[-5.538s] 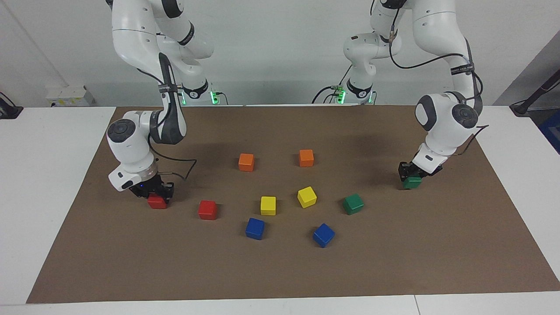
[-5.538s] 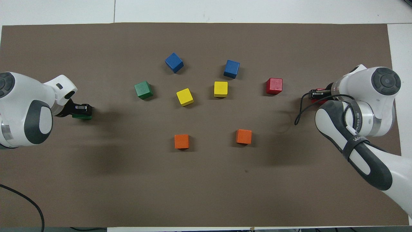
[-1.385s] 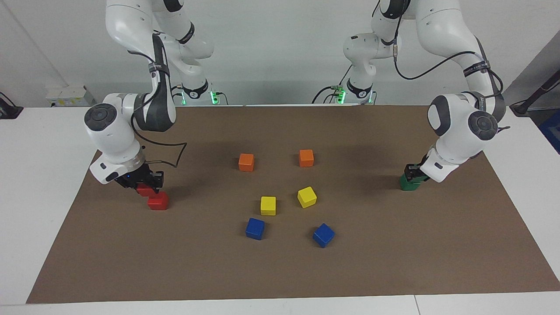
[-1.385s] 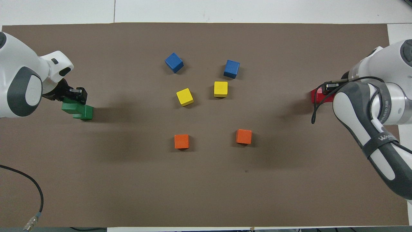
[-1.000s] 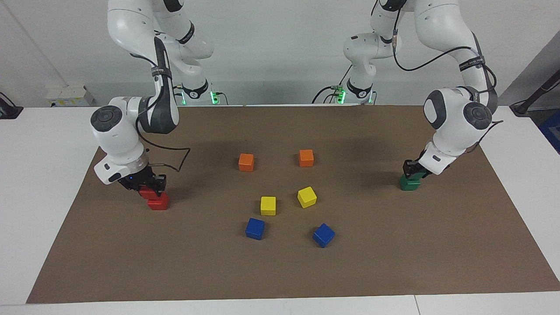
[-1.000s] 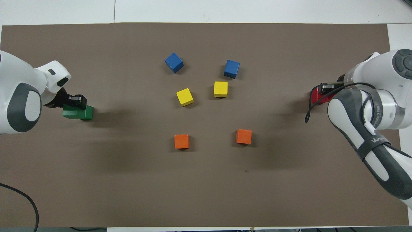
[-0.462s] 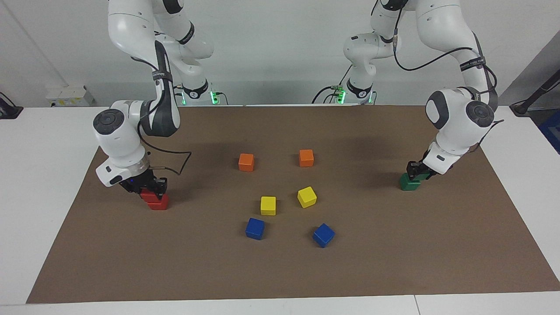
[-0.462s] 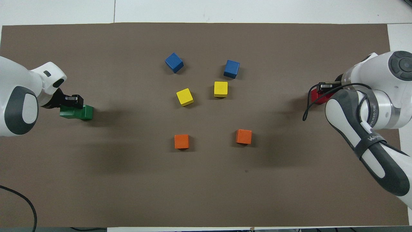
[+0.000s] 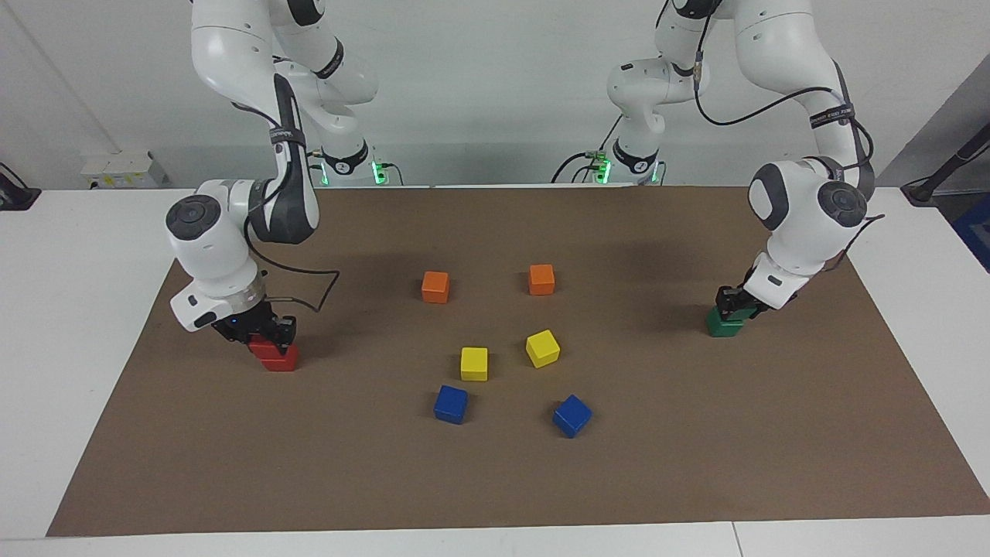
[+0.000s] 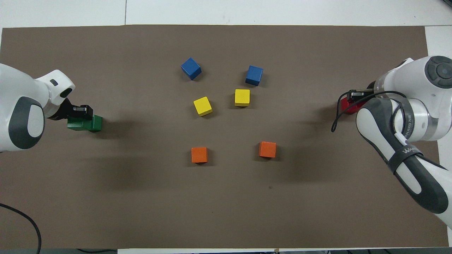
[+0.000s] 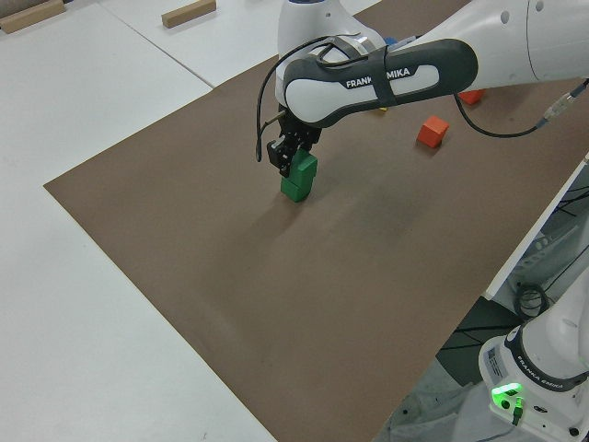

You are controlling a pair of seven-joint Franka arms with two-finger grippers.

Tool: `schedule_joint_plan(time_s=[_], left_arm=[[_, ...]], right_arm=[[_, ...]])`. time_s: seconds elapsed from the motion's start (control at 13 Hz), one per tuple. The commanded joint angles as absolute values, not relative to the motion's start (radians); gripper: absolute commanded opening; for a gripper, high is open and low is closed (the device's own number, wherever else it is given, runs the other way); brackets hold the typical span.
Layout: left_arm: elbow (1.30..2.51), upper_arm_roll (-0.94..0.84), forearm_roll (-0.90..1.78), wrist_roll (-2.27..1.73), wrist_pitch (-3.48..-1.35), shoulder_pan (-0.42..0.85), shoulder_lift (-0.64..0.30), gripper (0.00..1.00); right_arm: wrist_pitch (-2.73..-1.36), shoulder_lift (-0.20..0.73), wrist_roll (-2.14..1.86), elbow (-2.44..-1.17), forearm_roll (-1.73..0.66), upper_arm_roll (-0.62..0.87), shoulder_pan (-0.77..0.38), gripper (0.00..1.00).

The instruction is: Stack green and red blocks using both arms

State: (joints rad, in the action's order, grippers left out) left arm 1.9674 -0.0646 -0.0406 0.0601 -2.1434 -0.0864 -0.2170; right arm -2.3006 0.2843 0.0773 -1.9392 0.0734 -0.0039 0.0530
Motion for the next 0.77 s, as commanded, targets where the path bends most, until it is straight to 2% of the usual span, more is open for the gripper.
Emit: schedule_joint_plan(time_s=[0.0, 0.38, 0.54, 0.62, 0.69], left_arm=[[2.016, -0.072, -0.025, 0.078, -2.177, -0.101, -0.183, 0.00], [2.023, -0.072, -0.003, 0.075, -2.200, -0.101, -0.186, 0.00], [2.025, -0.072, -0.002, 0.075, -2.203, -0.101, -0.187, 0.00], [2.028, -0.072, -0.002, 0.077, -2.204, -0.101, -0.187, 0.00], [2.028, -0.072, -0.003, 0.078, -2.206, -0.101, -0.187, 0.00]], right_arm=[[-2.321, 0.288, 0.112, -1.944, 0.080, 0.006, 0.060, 0.00], [-2.321, 0.288, 0.117, -1.942, 0.051, 0.008, 0.064, 0.00], [-2.322, 0.288, 0.112, -1.939, 0.032, 0.008, 0.063, 0.83], [-2.321, 0.290, 0.112, -1.936, 0.032, 0.008, 0.063, 1.00], [-2.321, 0.290, 0.112, -1.937, 0.032, 0.008, 0.063, 1.00]])
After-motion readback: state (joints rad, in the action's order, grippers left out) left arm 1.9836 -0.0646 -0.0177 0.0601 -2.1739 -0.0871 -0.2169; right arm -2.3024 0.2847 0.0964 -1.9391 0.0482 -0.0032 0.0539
